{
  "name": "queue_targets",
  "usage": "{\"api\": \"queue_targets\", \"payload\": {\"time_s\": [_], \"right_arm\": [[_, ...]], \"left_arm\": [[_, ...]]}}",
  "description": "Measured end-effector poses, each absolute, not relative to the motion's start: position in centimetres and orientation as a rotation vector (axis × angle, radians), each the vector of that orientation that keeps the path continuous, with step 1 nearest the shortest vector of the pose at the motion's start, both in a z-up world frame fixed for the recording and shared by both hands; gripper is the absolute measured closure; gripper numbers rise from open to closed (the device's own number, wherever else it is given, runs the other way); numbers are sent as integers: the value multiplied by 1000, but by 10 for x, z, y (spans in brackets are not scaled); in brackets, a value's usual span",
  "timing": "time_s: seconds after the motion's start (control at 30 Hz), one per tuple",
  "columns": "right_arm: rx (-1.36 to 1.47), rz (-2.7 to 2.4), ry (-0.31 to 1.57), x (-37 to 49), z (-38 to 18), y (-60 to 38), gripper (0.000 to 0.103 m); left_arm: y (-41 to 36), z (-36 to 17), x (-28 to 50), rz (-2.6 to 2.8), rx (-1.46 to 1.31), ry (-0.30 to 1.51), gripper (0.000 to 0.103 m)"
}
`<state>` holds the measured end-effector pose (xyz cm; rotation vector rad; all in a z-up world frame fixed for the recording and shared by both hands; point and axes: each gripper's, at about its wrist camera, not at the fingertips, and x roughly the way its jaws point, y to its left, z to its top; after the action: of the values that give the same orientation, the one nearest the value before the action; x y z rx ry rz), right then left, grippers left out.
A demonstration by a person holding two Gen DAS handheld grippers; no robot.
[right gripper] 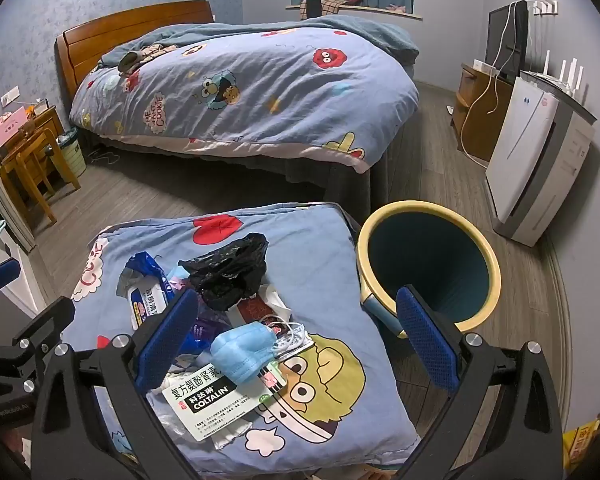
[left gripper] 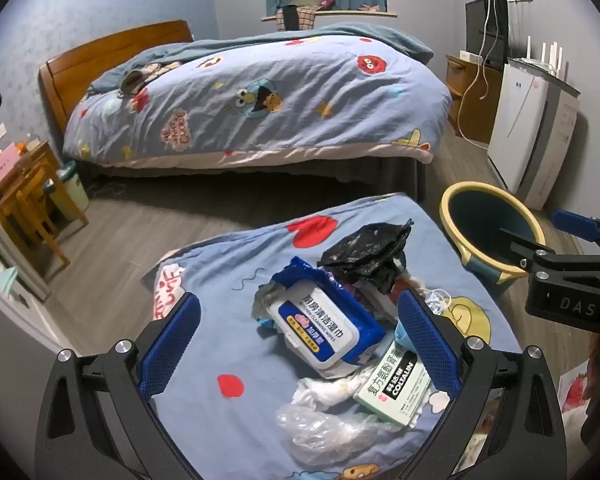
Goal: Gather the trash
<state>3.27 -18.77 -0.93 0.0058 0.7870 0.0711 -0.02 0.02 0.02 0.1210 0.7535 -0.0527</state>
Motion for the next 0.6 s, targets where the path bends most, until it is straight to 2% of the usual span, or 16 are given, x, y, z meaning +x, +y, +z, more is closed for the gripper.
{"api": "queue_targets", "payload": {"time_s": [0.6], "right_arm": [[4,69,787,33,-11,-188,6]], "left_arm": [[0,0,0,-53,121,757,5]]}}
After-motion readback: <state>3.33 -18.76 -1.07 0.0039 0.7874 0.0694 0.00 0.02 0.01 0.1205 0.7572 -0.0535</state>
